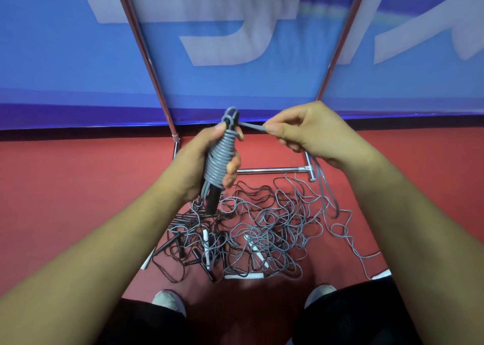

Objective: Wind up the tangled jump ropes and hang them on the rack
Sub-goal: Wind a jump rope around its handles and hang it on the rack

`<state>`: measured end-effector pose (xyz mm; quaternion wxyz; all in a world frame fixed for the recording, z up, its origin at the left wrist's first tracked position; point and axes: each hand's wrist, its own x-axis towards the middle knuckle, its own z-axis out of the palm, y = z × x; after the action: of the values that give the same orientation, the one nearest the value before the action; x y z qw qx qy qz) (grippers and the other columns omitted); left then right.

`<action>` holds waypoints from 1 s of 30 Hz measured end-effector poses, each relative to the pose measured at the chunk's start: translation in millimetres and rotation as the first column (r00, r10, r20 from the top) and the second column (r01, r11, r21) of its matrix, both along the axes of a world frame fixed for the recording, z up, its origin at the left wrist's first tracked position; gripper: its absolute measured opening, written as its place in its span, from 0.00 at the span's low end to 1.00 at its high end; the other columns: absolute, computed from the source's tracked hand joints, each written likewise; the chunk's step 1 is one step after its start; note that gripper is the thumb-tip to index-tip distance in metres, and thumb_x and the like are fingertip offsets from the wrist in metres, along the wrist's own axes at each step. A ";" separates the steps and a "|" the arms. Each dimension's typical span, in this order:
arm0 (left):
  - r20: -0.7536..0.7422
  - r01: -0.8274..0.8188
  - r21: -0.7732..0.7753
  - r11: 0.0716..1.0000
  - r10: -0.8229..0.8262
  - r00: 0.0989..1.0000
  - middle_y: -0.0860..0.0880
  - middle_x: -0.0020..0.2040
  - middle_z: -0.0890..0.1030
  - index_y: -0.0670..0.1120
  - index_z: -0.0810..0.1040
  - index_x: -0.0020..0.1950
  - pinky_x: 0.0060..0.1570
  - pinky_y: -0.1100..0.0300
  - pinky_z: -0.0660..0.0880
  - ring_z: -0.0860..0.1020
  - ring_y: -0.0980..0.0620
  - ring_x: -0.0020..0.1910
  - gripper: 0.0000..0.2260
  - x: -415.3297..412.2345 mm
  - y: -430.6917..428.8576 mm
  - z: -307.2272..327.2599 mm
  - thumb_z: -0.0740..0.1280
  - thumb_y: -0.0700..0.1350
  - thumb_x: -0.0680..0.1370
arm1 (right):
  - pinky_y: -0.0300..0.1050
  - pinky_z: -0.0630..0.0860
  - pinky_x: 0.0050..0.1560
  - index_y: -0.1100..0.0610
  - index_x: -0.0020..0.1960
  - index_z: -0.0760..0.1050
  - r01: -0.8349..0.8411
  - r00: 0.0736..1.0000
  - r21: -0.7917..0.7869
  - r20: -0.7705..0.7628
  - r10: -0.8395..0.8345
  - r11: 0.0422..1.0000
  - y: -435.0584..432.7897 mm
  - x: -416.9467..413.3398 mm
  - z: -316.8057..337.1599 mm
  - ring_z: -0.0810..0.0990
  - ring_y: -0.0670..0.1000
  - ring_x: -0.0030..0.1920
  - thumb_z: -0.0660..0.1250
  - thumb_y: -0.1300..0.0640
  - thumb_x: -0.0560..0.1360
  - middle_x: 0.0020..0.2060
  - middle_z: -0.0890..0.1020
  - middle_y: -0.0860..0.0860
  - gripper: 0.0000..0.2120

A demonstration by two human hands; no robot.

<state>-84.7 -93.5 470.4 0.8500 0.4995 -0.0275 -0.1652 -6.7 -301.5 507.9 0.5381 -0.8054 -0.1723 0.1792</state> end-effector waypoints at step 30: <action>-0.126 -0.197 0.196 0.961 0.224 0.966 0.42 0.32 0.73 0.49 0.71 0.59 0.26 0.60 0.72 0.71 0.48 0.25 0.08 6.9 -0.4 -1.4 0.59 0.50 0.84 | 0.35 0.67 0.31 0.57 0.46 0.84 -0.104 0.988 -0.249 0.088 0.130 0.963 -1.7 -18.4 18.8 0.69 0.42 0.27 0.71 0.55 0.76 0.26 0.76 0.45 0.05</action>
<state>-77.9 -93.8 469.0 0.8133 0.5615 0.1038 -0.1119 -25.1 -303.2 526.7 0.4138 -0.8621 -0.2240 0.1883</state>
